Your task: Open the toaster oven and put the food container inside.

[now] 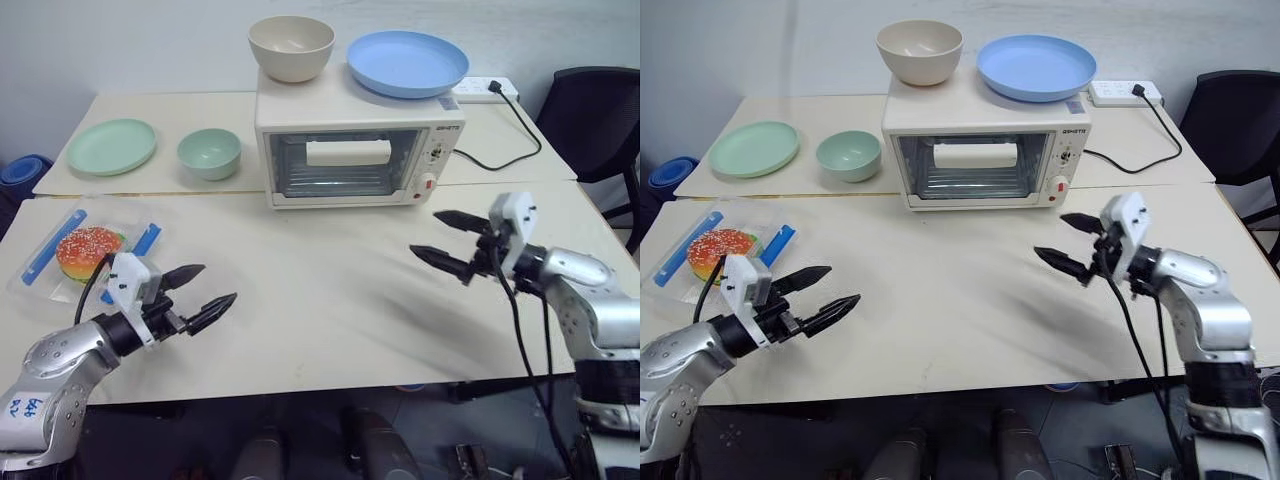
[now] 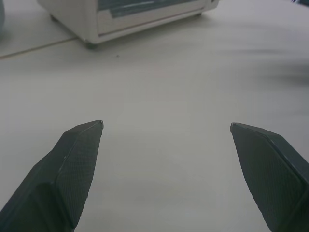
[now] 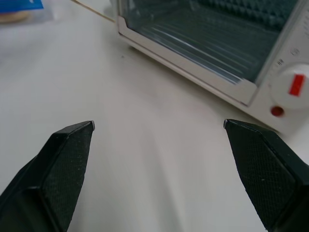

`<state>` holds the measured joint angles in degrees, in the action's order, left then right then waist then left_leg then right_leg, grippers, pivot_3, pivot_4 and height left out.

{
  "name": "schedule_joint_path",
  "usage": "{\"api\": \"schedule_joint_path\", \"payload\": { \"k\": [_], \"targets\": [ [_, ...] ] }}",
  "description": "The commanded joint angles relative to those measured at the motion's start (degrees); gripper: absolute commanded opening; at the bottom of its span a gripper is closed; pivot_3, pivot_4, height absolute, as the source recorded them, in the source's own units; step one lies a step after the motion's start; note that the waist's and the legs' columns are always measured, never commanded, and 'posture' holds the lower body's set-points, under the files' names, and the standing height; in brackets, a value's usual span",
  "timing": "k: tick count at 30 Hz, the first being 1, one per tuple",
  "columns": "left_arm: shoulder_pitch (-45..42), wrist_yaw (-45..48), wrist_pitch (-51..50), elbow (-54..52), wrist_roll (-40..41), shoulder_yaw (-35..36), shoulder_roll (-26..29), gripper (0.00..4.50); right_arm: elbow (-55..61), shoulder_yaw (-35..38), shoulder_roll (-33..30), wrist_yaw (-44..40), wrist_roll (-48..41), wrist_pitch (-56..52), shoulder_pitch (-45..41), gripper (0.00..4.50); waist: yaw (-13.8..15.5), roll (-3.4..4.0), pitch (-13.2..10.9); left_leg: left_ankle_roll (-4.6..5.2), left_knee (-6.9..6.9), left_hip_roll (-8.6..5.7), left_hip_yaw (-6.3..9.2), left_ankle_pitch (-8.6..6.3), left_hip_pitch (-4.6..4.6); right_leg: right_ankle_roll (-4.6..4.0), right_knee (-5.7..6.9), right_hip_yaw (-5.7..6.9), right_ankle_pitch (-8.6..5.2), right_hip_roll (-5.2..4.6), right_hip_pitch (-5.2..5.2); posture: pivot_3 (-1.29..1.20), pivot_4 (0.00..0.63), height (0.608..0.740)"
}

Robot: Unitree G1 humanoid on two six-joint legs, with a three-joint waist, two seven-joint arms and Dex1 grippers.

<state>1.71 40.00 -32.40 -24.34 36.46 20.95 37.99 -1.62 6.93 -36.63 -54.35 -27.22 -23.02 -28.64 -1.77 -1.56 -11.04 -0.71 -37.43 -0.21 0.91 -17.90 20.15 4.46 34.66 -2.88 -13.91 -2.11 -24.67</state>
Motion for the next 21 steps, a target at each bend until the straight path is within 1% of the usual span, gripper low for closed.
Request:
{"api": "schedule_joint_path", "payload": {
  "k": [1,7,9,11,15,21],
  "targets": [
    [-4.8,2.2,-2.8,-3.0,4.2,-0.3,3.5,4.5,-7.3,-1.3,2.5,1.3,1.9,1.4,-7.7,4.48,0.0,-0.02,0.0,0.0,-0.01,0.0,0.02,0.0,-0.01,0.0,0.01,0.02,0.0,0.0,0.02,0.0,0.15,0.74],
    [-16.8,4.3,-6.8,-1.1,8.6,-0.6,8.8,4.5,-23.8,-3.4,7.2,2.6,7.0,5.8,-20.9,4.48,0.0,-0.02,0.0,-0.02,0.12,-0.06,0.0,-0.01,0.13,0.01,0.08,0.16,0.02,-0.07,-0.26,0.0,0.15,0.74],
    [-20.2,4.6,-7.0,-0.1,8.4,-1.3,9.6,4.5,-27.4,-3.9,8.4,2.3,8.1,7.5,-23.8,4.48,0.0,-0.01,0.0,-0.04,0.1,-0.08,-0.06,-0.01,0.48,0.03,0.27,0.2,0.03,-0.1,-0.73,0.0,0.15,0.74],
    [-23.0,4.5,-6.8,0.9,7.7,-2.2,9.8,4.5,-29.2,-4.5,9.5,1.2,8.7,9.2,-25.7,4.48,0.0,-0.01,0.0,-0.05,0.11,-0.07,-0.01,0.0,0.76,0.05,0.41,0.24,0.04,-0.09,-0.95,0.0,0.15,0.74],
    [-26.2,3.3,-6.1,3.0,5.9,-4.3,8.5,4.5,-27.3,-4.9,11.0,-1.7,8.1,9.5,-26.7,4.48,-0.1,-0.01,0.0,-0.07,0.1,-0.05,-0.05,0.01,1.05,0.06,0.37,0.29,0.05,-0.09,-1.22,0.0,0.15,0.74],
    [-29.0,0.9,-4.6,5.5,3.0,-6.4,6.2,4.5,-17.3,-4.3,10.6,-6.7,4.3,7.2,-22.0,4.48,0.1,0.0,0.0,-0.07,0.1,-0.05,-0.02,0.0,1.13,0.07,0.38,0.32,0.05,-0.1,-1.29,0.0,0.15,0.74]
  ]
}}
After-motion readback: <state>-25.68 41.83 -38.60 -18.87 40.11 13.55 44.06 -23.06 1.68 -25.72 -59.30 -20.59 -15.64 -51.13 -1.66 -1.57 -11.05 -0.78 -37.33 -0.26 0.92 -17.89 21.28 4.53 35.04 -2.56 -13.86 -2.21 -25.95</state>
